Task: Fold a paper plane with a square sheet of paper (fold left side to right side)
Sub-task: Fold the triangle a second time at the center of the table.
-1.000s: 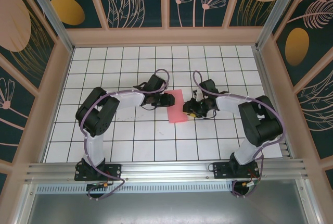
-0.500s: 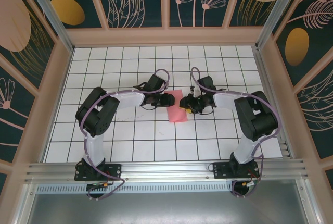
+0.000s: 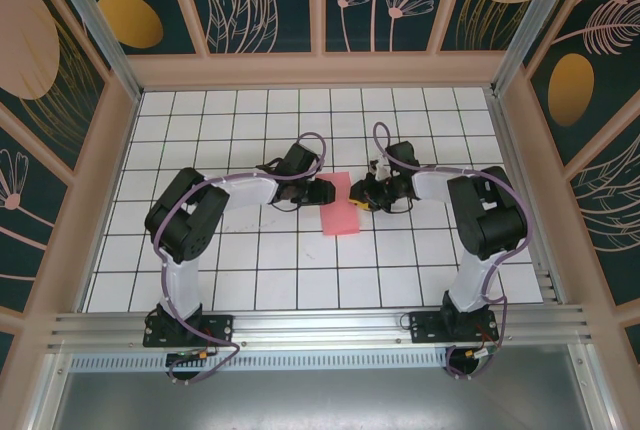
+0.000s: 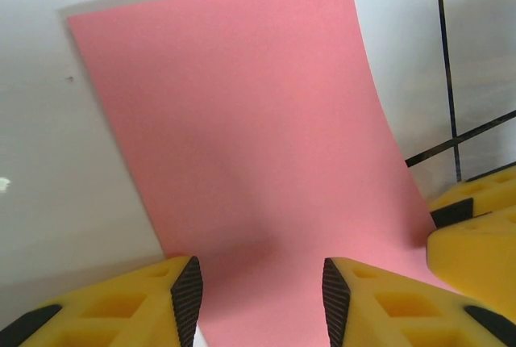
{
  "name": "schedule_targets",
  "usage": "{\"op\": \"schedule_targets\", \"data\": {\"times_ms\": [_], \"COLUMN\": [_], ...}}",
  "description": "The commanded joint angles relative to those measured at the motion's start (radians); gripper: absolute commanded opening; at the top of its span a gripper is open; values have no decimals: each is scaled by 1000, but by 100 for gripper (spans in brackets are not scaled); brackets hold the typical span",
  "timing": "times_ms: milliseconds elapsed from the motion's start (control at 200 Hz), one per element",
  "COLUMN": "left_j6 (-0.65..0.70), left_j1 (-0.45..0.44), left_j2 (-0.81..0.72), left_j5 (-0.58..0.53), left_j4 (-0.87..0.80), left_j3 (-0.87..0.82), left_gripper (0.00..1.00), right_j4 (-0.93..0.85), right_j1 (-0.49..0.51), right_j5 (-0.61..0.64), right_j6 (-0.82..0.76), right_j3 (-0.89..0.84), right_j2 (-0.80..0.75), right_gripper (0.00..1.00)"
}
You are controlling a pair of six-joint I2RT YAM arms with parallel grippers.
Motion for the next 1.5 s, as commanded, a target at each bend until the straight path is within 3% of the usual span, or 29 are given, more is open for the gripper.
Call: {"op": "schedule_targets", "data": {"times_ms": [0,80,245,470,585,766,1056,1206,1386,1496], "left_j6": [36,45,102,145,125,111,118,126,146,150], "left_j1": [-1,-1,-17,-202,-292,-359,-423,-434,-455,-458], "left_j2": [-63,-126,-312,-443,-407,-304,-144,-101,-71,-78], "left_j5": [-62,-78,-108,-184,-235,-336,-496,-518,-613,-616], "left_j4": [-46,-23,-7,-49,-61,-94,-190,-197,-236,-236], "left_j3": [-25,-48,-120,-171,-171,-122,-9,36,78,78], "left_gripper": [48,51,55,58,60,62,67,68,64,57], "right_j4": [40,18,-3,-49,-64,-77,-80,-76,-79,-84], "right_j1": [-1,-3,-1,3,5,14,26,29,30,30], "right_j5": [-75,-62,-73,-76,-66,-56,-48,-48,-46,-40], "right_j6": [18,14,33,40,38,37,37,37,34,28], "right_j3": [19,27,31,40,40,44,46,43,45,46], "right_j2": [12,16,7,-15,-19,-22,-19,-14,-12,-8], "right_gripper": [19,10,6,5,5,5,5,5,5,5]}}
